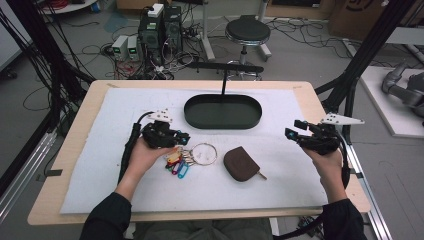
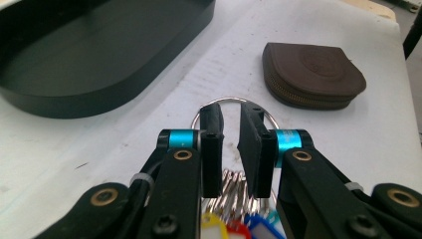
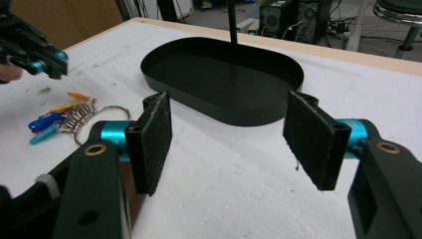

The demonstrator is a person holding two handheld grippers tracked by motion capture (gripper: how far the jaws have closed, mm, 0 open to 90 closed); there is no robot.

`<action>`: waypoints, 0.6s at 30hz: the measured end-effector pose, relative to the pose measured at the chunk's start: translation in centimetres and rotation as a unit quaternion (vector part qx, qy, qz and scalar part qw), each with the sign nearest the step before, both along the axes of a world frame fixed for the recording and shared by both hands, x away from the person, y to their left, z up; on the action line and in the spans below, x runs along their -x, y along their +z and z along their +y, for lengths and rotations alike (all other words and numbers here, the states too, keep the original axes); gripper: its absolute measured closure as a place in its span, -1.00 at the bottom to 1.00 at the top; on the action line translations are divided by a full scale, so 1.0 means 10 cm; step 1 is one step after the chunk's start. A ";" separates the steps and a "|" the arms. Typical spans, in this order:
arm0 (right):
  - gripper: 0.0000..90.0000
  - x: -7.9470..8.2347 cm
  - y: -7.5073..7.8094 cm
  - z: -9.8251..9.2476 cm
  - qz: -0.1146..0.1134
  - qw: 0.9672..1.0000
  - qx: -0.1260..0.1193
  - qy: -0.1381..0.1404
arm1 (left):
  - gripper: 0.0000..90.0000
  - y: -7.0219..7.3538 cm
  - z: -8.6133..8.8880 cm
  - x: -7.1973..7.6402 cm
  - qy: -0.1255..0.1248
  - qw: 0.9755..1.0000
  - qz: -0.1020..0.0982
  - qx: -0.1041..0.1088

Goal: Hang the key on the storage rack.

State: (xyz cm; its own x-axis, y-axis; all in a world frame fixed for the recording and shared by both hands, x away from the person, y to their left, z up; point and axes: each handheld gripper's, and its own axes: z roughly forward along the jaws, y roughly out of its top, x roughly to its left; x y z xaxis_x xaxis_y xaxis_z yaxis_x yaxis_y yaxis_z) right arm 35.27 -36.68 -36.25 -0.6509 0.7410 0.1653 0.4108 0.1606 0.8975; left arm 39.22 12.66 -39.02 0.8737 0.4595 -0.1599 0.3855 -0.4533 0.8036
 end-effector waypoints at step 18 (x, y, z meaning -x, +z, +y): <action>-0.18 -0.01 0.00 -0.01 -0.003 1.000 -0.001 0.000 | 0.71 -0.37 -0.41 -0.19 0.039 0.994 0.054 -0.088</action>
State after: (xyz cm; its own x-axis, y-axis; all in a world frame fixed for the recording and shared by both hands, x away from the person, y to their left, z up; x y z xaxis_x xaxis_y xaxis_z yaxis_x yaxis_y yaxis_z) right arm 35.35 -36.73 -36.27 -0.6523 0.7403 0.1627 0.4055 0.1595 0.9001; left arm 41.15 8.51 -42.74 0.8166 0.5541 -0.1616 0.5044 -0.5490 0.6665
